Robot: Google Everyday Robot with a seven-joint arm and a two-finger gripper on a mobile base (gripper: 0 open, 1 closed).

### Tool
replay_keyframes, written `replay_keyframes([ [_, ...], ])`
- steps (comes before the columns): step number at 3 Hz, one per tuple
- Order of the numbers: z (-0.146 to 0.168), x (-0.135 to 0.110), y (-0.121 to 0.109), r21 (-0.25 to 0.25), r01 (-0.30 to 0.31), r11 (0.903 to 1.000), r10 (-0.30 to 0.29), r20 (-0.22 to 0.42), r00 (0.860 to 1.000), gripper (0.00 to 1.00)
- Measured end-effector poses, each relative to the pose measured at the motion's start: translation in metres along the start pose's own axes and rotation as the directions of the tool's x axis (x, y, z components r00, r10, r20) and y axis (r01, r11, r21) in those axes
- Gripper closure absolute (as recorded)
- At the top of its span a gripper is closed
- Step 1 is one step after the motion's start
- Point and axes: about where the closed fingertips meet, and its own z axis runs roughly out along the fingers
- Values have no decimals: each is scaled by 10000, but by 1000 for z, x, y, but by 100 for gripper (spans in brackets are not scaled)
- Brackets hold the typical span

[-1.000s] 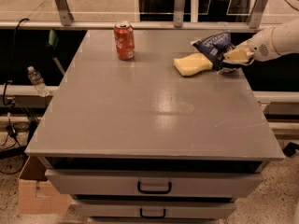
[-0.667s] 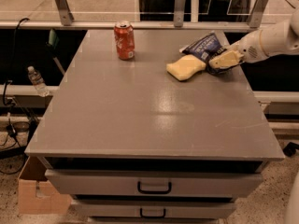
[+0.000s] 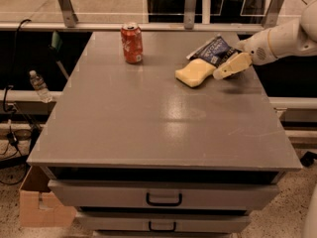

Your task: Move blue chip bag near sponge

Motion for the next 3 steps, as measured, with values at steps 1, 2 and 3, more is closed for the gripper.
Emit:
replay_keyframes([
  [1, -32, -5, 8, 346, 327, 9989, -337, 268, 9991, 0],
  [2, -91, 2, 27, 921, 836, 9922, -899, 668, 9937, 0],
  [3, -160, 17, 58, 1429, 1566, 9773, -1685, 752, 9828, 0],
])
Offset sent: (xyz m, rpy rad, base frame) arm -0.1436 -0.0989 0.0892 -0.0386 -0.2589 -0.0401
